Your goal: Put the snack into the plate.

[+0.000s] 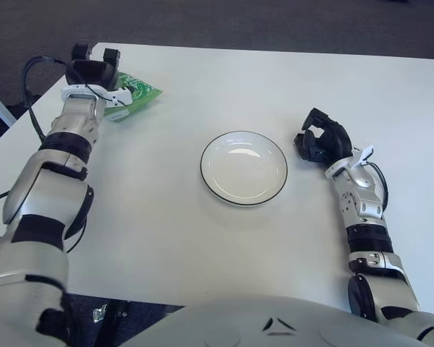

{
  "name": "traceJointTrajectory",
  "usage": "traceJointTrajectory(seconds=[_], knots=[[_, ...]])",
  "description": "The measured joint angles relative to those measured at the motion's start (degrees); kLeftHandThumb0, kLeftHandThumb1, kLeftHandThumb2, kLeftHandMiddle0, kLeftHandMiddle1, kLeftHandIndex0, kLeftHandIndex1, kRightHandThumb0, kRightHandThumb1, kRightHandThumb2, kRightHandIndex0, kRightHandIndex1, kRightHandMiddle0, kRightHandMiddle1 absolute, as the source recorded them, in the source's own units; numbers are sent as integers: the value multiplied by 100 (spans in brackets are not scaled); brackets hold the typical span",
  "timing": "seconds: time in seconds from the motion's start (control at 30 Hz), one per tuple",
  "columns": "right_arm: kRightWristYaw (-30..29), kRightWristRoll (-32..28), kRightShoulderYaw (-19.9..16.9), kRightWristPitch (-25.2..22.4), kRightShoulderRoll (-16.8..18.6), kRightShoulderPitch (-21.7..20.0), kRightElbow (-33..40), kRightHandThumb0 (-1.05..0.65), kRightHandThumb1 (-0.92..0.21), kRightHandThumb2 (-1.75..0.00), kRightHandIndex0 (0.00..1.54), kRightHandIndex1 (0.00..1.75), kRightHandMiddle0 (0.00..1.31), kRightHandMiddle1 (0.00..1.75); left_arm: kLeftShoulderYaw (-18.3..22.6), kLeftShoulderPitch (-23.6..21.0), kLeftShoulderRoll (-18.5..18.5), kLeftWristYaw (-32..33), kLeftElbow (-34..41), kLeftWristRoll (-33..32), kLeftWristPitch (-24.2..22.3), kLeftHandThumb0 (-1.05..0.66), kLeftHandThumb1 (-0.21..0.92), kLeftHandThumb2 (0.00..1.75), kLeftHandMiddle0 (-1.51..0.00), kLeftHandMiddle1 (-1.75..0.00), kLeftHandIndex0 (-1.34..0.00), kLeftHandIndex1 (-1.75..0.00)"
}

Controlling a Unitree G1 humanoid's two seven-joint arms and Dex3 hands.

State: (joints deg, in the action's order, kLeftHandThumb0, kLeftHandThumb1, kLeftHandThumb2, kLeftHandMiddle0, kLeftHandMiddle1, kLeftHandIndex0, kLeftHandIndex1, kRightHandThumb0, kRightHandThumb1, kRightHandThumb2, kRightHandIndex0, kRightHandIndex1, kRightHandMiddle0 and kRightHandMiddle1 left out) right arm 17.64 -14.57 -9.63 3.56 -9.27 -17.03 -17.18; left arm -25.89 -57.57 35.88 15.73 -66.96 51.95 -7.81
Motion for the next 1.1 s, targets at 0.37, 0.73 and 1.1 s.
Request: traceJointTrajectory(seconds=[0.37, 0.73, 1.1], knots=[[-6, -1, 3, -12, -1, 16, 51, -47, -37, -125, 127, 175, 57, 175, 16, -64, -37, -870, -467, -548, 363, -105, 92, 130, -4, -2, 0, -34], [-13, -2, 7, -75, -1, 41, 124, -46, -37, -125, 127, 175, 57, 175, 129, -65, -44, -1502, -701, -1033, 746, -105, 92, 133, -6, -2, 0, -38], [-14, -5, 7, -109, -1, 59, 164, -46, -38, -124, 127, 175, 57, 175, 628, 148, -12, -1988, -399, -1847, 1214, -105, 92, 123, -12, -5, 0, -30]])
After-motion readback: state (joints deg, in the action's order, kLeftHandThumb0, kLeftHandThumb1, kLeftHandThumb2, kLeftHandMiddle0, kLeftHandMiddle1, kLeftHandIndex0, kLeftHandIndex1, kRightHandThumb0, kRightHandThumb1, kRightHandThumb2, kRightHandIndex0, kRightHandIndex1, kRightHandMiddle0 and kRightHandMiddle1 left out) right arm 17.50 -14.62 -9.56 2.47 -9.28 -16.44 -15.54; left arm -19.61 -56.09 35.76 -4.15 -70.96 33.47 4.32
